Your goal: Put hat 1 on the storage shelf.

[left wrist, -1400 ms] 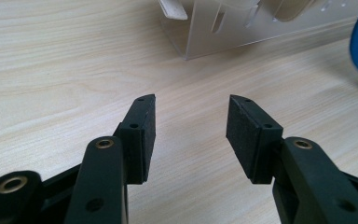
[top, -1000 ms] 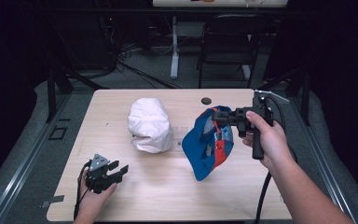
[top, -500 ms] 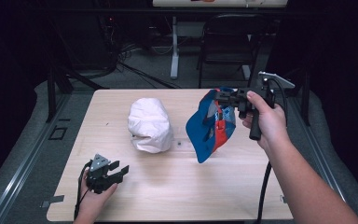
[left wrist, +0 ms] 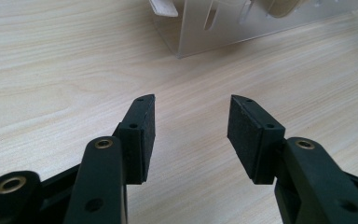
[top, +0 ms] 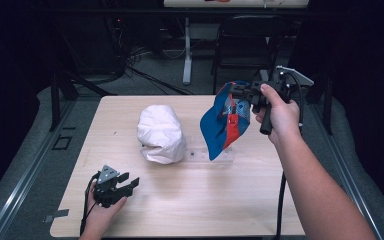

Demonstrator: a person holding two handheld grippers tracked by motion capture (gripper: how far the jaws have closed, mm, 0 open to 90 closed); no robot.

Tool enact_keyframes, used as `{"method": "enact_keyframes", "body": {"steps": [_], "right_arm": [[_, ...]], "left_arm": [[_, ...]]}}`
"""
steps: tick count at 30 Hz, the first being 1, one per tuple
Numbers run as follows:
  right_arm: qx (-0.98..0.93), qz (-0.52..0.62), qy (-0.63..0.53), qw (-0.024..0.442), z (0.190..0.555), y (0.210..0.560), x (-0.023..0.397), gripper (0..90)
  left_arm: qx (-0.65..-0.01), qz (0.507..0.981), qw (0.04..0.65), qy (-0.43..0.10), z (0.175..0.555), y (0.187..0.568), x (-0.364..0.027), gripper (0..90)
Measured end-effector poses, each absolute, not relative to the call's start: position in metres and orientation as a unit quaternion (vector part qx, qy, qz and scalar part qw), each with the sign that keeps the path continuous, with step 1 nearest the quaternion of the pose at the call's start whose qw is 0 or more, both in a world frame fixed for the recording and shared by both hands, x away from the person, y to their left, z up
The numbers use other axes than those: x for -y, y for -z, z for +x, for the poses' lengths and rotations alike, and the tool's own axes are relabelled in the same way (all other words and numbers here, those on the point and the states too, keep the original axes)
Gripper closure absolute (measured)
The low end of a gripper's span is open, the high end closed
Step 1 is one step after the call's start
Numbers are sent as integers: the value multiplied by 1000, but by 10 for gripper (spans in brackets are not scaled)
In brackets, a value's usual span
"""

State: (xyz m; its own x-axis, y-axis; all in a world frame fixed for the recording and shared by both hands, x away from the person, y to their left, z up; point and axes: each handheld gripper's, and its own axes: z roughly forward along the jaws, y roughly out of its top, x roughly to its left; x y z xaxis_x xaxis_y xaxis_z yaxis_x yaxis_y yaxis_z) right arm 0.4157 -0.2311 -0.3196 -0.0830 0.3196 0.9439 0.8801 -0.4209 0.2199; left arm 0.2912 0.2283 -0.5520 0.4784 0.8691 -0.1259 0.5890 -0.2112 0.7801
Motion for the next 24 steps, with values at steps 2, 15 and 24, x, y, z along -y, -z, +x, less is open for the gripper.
{"method": "enact_keyframes", "body": {"steps": [2, 15, 24], "right_arm": [[477, -631, 558, 249, 419, 320, 231, 792], [465, -636, 567, 240, 430, 321, 219, 792], [467, -646, 558, 231, 433, 331, 214, 792]], "left_arm": [[-479, 760, 404, -174, 291, 552, -228, 519], [-478, 763, 400, -169, 291, 552, -228, 518], [-457, 769, 406, -189, 289, 547, -217, 518]]}}
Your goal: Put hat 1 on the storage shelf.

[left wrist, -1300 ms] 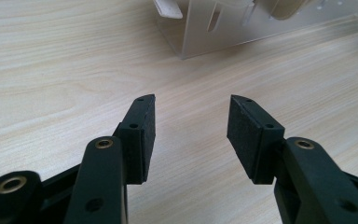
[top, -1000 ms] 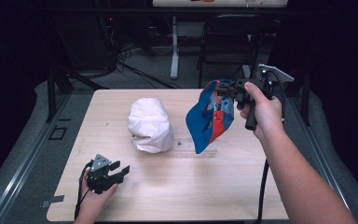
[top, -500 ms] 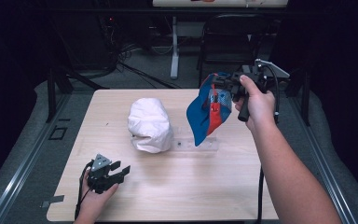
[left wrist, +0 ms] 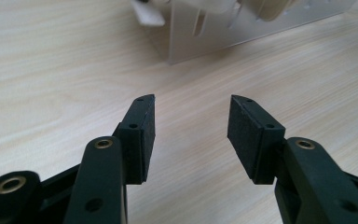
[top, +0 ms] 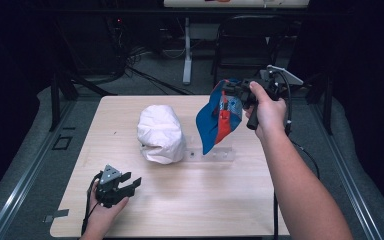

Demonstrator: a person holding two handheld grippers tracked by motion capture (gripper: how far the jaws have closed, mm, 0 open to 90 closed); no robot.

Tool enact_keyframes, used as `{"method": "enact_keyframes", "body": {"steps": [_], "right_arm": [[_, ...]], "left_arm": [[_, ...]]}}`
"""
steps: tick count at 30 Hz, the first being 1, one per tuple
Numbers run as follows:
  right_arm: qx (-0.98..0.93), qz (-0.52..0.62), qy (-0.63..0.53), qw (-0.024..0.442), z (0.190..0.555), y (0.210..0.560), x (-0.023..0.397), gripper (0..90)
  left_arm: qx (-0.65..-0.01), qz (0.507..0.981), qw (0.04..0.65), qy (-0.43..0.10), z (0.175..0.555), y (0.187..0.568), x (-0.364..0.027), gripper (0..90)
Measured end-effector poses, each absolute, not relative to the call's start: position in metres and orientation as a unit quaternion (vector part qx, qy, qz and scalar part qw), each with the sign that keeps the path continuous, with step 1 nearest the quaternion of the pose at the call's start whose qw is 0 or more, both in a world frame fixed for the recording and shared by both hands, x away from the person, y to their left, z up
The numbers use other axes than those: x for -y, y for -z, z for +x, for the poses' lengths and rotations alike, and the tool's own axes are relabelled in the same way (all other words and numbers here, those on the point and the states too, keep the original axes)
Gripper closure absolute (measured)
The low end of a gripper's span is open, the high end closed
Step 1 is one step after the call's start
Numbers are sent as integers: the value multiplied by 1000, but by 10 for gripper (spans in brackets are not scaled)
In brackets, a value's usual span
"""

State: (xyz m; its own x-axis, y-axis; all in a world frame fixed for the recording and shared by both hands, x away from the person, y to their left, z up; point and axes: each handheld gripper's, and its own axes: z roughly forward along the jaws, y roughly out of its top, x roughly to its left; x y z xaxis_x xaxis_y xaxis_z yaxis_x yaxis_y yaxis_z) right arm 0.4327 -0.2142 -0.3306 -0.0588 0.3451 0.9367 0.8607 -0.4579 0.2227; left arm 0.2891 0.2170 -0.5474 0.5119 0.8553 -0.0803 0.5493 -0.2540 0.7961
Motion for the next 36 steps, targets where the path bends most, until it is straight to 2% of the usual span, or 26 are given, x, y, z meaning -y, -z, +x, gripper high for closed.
{"method": "enact_keyframes", "body": {"steps": [5, 13, 21, 26, 30, 36], "right_arm": [[464, -647, 559, 230, 433, 332, 215, 792], [473, -641, 556, 236, 431, 335, 208, 791], [482, -636, 551, 244, 432, 339, 203, 791], [488, -634, 547, 246, 432, 339, 201, 791], [491, -632, 547, 246, 432, 338, 200, 790], [492, -632, 547, 243, 430, 337, 201, 791]], "left_arm": [[-426, 779, 414, -204, 287, 539, -198, 515], [-375, 789, 450, -187, 296, 514, -143, 515], [-370, 792, 458, -164, 313, 504, -105, 526], [-400, 779, 454, -165, 315, 498, -98, 549], [-390, 795, 434, -166, 307, 499, -95, 565], [-373, 794, 454, -155, 293, 499, -92, 541]]}}
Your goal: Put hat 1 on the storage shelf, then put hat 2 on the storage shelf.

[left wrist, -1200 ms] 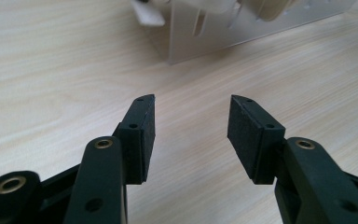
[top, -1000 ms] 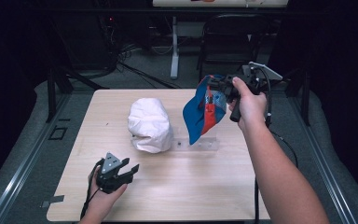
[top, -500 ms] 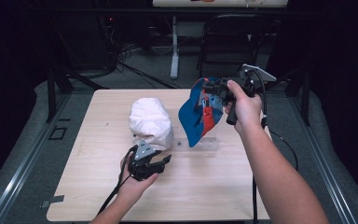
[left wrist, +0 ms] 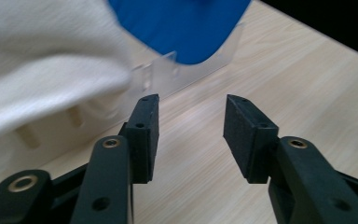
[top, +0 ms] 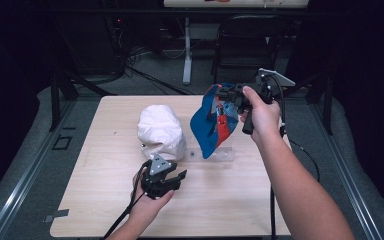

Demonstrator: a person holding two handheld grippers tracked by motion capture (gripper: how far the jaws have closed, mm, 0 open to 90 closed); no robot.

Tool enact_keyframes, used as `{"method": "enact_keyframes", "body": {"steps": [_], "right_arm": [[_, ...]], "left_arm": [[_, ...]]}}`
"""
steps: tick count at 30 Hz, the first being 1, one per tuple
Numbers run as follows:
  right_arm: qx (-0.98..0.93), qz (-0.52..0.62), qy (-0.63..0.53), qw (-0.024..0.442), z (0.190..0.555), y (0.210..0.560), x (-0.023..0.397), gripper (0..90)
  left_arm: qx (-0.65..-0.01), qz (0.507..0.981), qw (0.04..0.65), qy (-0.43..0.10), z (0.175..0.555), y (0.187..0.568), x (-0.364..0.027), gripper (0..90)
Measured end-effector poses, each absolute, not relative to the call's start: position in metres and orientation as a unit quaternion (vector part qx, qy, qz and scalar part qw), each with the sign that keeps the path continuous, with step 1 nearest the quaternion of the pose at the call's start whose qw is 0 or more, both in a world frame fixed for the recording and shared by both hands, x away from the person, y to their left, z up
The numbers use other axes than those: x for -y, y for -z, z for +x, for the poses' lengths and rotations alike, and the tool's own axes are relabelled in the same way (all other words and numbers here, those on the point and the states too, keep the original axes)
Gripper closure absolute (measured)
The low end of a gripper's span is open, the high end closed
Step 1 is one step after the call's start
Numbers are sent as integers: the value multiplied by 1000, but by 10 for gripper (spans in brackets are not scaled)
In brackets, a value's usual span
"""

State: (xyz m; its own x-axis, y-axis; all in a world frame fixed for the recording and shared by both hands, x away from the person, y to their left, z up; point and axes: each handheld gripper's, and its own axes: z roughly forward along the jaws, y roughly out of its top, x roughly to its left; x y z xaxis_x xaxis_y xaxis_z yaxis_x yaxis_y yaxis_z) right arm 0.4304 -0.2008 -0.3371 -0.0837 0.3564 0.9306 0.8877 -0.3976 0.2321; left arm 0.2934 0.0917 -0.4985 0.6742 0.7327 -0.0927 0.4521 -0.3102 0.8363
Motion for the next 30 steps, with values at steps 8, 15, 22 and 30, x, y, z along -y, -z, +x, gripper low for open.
{"method": "enact_keyframes", "body": {"steps": [8, 15, 22, 30], "right_arm": [[493, -631, 547, 245, 430, 338, 199, 790], [495, -630, 546, 245, 431, 339, 201, 791], [493, -630, 548, 244, 431, 339, 205, 791], [490, -631, 550, 243, 429, 338, 208, 791]], "left_arm": [[-340, 799, 467, -165, 312, 499, -57, 497], [-326, 800, 462, -199, 329, 503, -26, 496], [-318, 815, 437, -209, 342, 507, -11, 753], [-289, 825, 434, -220, 335, 502, -15, 858]]}}
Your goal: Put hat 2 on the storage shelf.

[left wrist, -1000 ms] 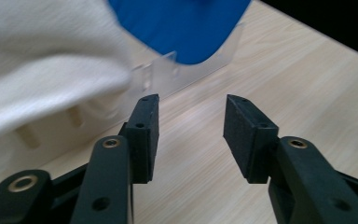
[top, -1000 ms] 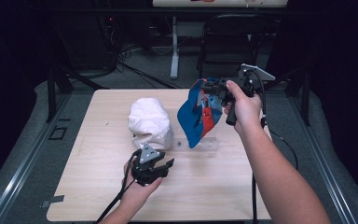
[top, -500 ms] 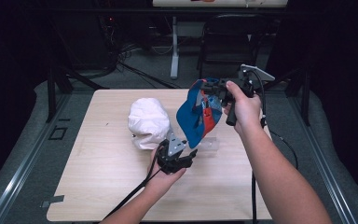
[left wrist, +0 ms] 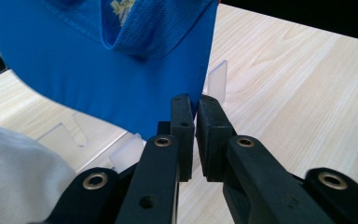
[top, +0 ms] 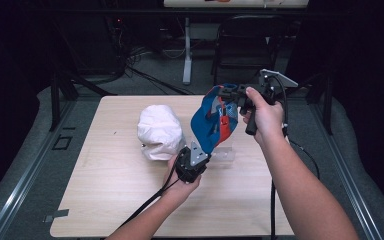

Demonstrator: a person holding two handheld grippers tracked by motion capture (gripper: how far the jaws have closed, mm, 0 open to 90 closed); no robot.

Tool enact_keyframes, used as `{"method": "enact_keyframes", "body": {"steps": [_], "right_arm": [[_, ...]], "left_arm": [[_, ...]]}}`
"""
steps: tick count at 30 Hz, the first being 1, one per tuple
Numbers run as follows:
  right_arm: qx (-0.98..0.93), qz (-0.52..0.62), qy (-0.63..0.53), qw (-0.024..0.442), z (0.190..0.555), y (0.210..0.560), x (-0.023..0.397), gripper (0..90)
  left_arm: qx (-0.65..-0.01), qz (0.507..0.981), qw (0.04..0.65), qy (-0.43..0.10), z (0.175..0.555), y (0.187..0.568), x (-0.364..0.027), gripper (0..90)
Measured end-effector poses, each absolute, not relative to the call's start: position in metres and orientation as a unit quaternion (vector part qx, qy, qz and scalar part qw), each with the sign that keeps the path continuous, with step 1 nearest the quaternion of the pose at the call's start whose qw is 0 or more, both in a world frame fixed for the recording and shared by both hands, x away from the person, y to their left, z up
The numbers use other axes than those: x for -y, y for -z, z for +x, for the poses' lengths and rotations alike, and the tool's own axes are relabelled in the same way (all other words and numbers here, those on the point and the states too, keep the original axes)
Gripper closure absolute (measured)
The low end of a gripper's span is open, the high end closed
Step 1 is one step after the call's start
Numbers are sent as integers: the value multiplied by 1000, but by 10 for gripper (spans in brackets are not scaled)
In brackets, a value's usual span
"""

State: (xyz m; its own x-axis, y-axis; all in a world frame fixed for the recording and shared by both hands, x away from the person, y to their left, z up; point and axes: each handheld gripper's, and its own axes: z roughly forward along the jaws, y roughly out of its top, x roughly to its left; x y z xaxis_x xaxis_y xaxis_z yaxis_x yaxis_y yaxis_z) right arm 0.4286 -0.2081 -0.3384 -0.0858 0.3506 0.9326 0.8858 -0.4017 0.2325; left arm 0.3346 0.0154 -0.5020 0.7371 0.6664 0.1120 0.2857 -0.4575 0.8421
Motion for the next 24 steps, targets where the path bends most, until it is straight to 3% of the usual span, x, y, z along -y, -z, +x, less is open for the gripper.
{"method": "enact_keyframes", "body": {"steps": [24], "right_arm": [[498, -633, 544, 237, 424, 341, 206, 791]], "left_arm": [[-299, 813, 468, -173, 339, 505, -51, 876]]}}
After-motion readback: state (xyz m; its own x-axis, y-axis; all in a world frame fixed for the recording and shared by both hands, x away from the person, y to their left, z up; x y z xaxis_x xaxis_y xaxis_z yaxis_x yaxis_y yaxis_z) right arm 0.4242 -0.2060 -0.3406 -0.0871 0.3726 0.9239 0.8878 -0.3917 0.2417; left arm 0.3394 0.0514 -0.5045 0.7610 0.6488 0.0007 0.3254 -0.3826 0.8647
